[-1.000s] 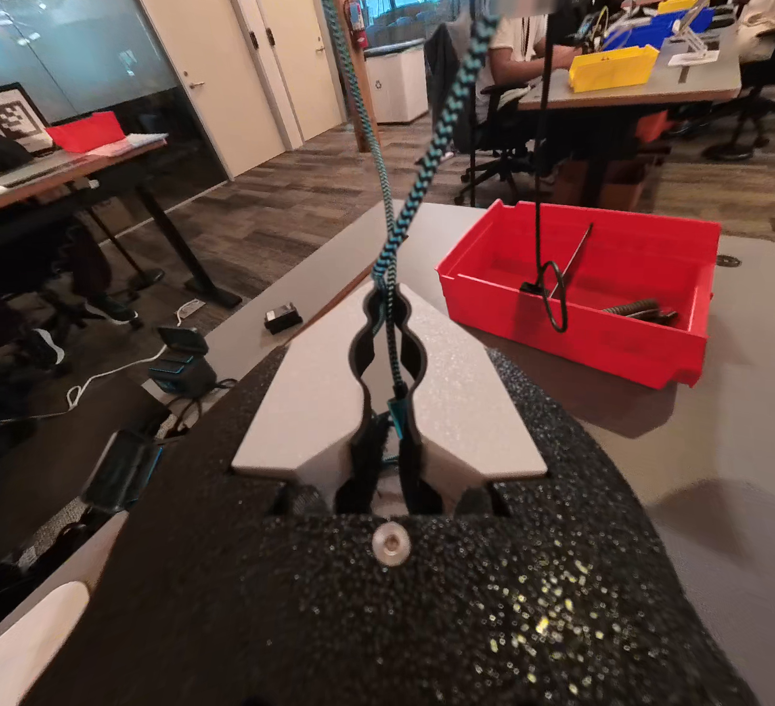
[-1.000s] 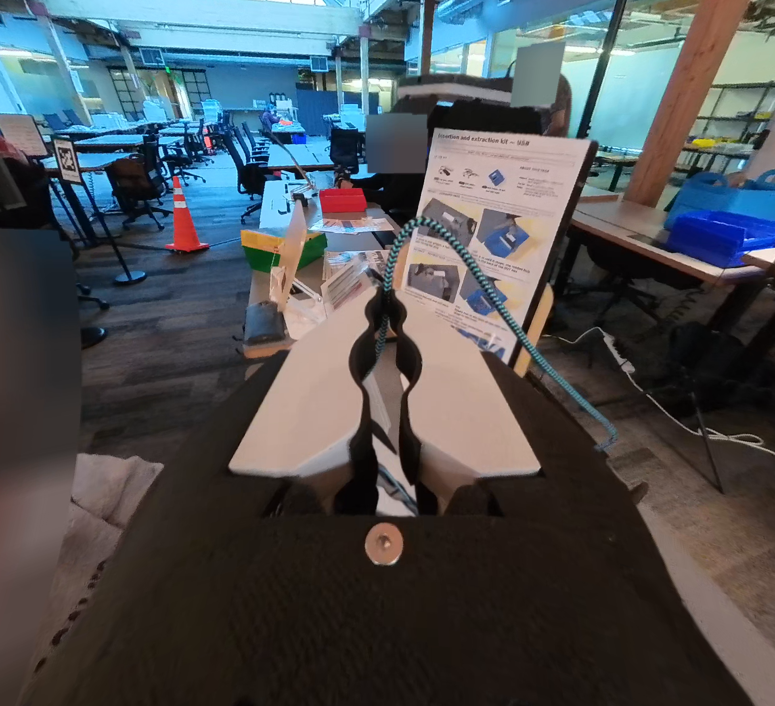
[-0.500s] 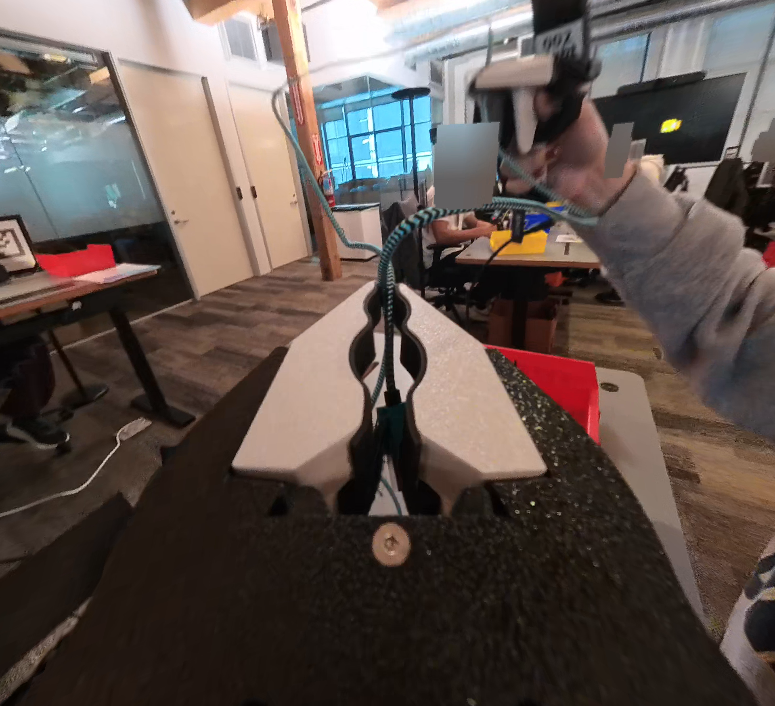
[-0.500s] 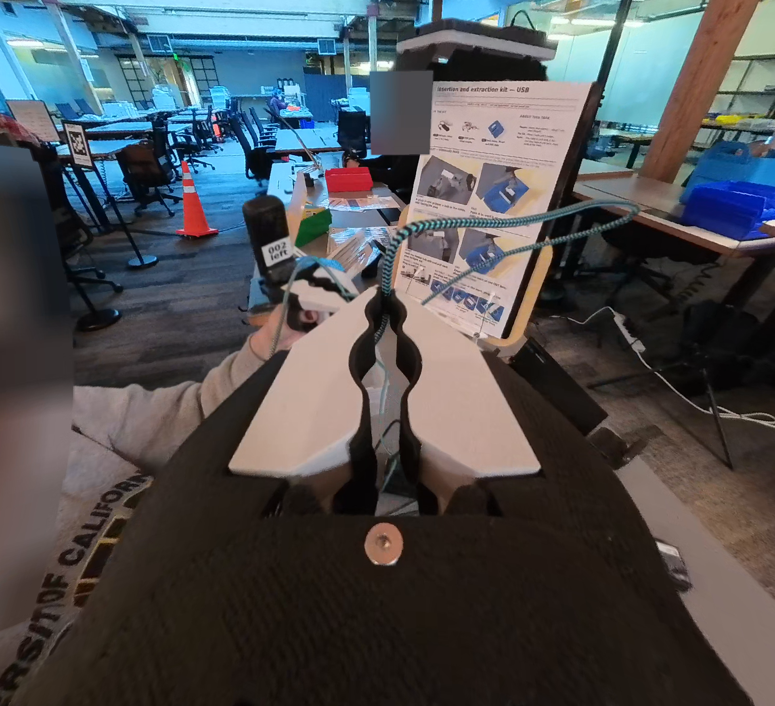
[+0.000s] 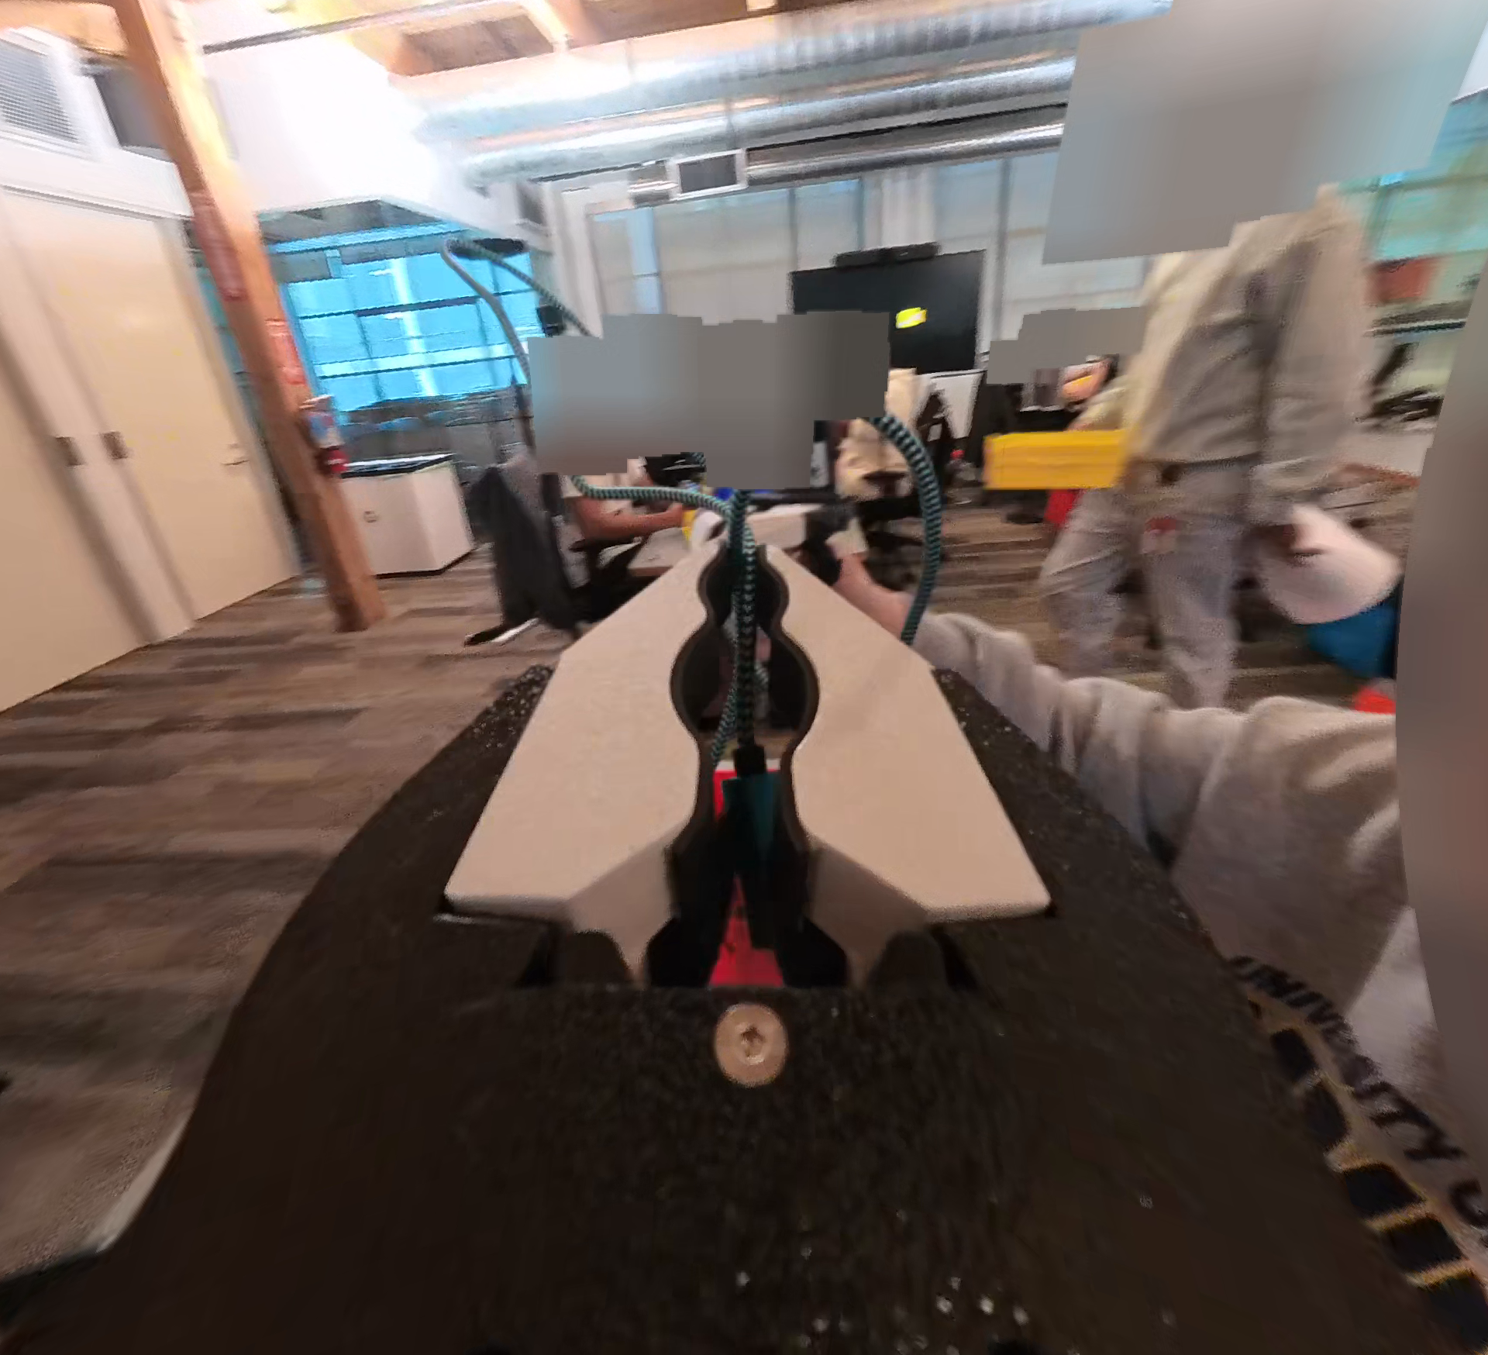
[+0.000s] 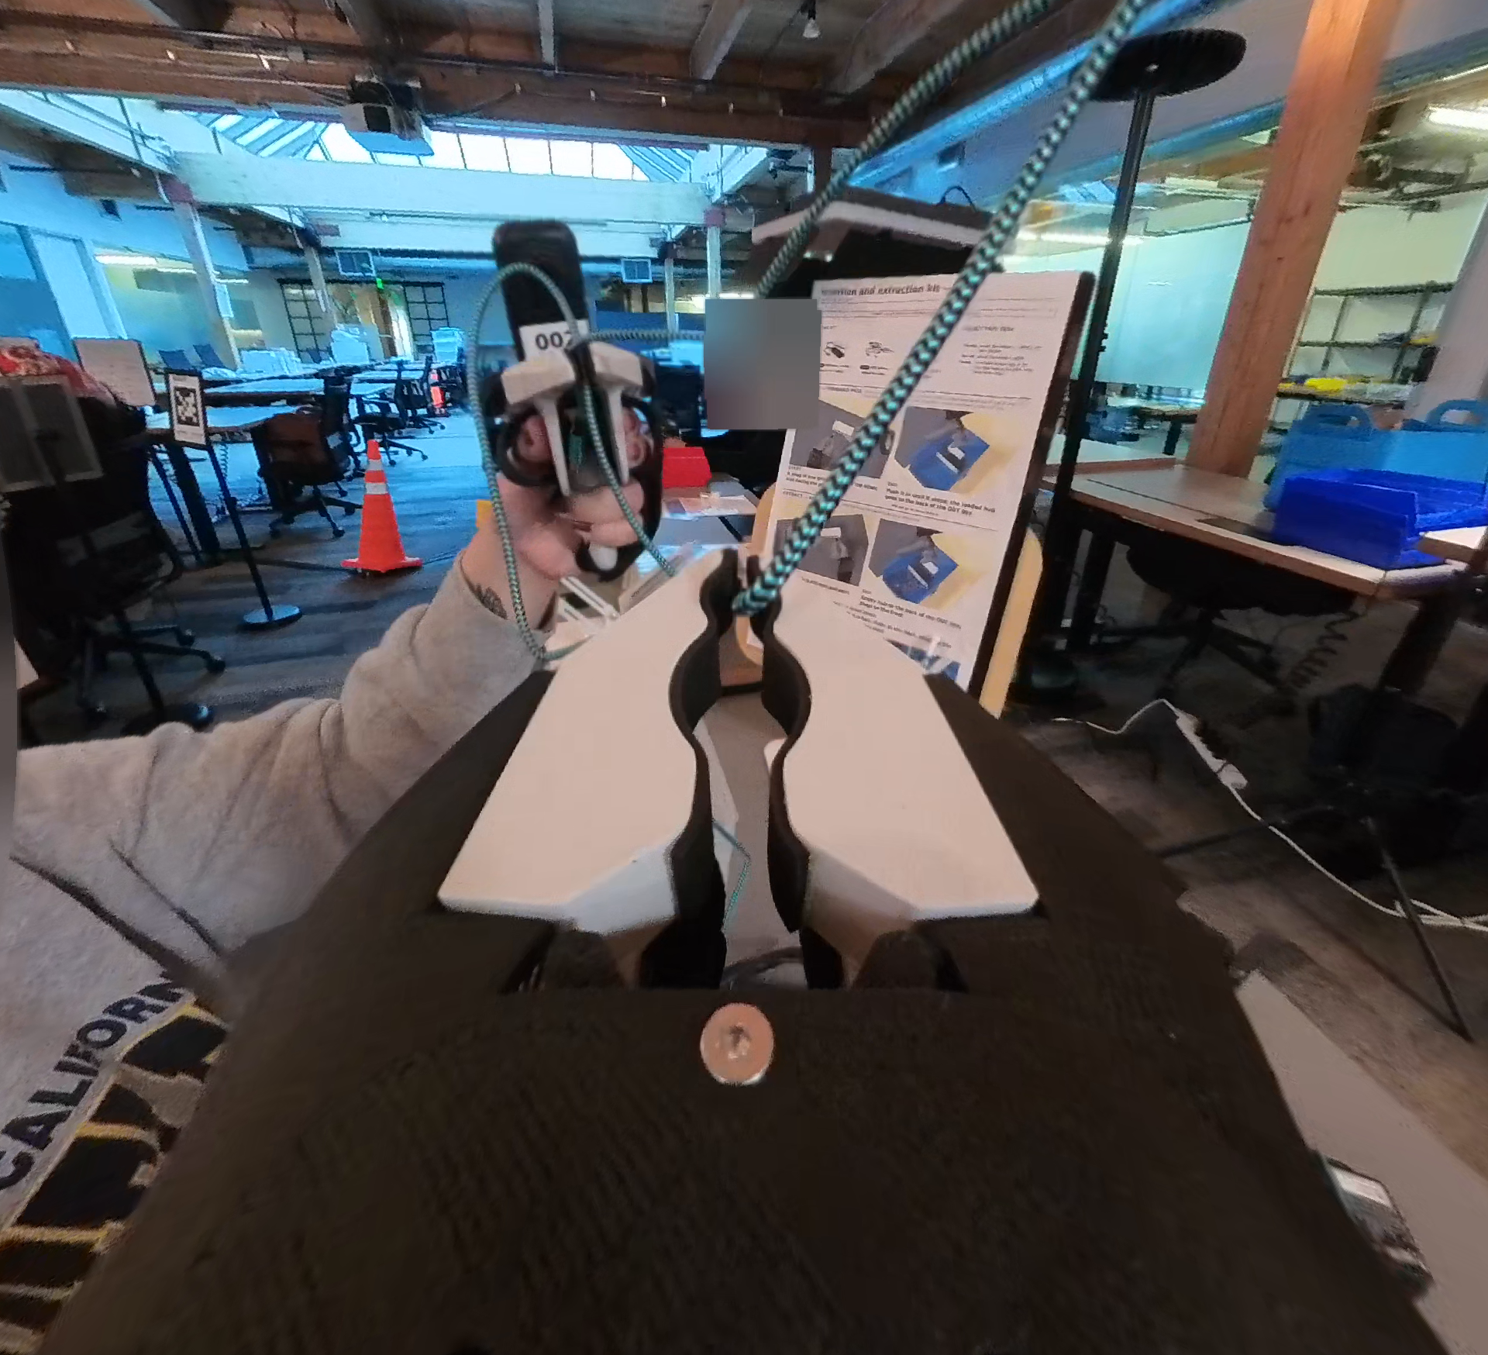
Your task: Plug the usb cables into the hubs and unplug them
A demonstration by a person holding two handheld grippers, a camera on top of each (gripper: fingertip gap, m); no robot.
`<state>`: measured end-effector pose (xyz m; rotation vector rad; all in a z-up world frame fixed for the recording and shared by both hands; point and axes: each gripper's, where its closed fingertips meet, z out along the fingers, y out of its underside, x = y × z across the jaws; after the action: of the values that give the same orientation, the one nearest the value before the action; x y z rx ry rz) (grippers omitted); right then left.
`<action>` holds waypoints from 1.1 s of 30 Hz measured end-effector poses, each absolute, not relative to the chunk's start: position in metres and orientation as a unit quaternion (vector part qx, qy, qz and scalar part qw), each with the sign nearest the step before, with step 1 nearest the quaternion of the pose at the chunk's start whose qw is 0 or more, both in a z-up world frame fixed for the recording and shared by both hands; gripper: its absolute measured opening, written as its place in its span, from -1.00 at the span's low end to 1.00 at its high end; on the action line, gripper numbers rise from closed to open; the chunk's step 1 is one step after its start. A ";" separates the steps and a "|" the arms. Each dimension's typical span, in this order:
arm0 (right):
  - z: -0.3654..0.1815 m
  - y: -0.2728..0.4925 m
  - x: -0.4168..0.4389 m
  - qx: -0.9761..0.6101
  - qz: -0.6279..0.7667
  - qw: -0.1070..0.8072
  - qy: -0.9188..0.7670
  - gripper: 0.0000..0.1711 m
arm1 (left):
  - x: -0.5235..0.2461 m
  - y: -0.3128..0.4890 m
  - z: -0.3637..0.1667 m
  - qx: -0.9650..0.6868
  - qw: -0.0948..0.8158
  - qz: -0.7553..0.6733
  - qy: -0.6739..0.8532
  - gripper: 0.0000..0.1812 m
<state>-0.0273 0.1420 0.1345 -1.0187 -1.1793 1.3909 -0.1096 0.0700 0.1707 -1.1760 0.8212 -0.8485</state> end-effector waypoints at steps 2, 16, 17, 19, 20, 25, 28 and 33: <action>0.129 0.140 -0.026 -0.414 0.584 0.498 -0.489 -1.00 | -0.103 0.060 0.182 -0.494 0.652 -0.429 0.383 -0.98; 0.075 0.185 0.003 -0.421 0.510 0.619 -0.424 -1.00 | -0.073 0.072 0.206 -0.487 0.633 -0.458 0.391 -0.98; 0.073 0.182 0.006 -0.406 0.515 0.624 -0.426 -1.00 | -0.071 0.075 0.206 -0.486 0.640 -0.455 0.385 -0.98; 0.070 0.175 0.009 -0.388 0.543 0.613 -0.422 -0.99 | -0.074 0.085 0.213 -0.489 0.661 -0.440 0.361 -0.98; 0.067 0.174 0.010 -0.390 0.554 0.608 -0.414 -1.00 | -0.079 0.093 0.219 -0.490 0.680 -0.426 0.340 -0.98; 0.042 0.176 0.001 -0.420 0.540 0.613 -0.395 -0.53 | -0.096 0.124 0.249 -0.515 0.722 -0.364 0.284 -0.98; 0.027 0.167 -0.010 -0.446 0.538 0.586 -0.411 -0.34 | -0.090 0.140 0.258 -0.549 0.715 -0.321 0.291 -0.98; 0.024 0.178 -0.005 -0.452 0.464 0.647 -0.402 -0.28 | -0.082 0.158 0.282 -0.589 0.720 -0.206 0.304 -0.98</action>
<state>-0.0051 0.1783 0.0235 -1.0291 -0.9149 1.0561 -0.0816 0.1577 0.2824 -1.3013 0.6730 -0.4559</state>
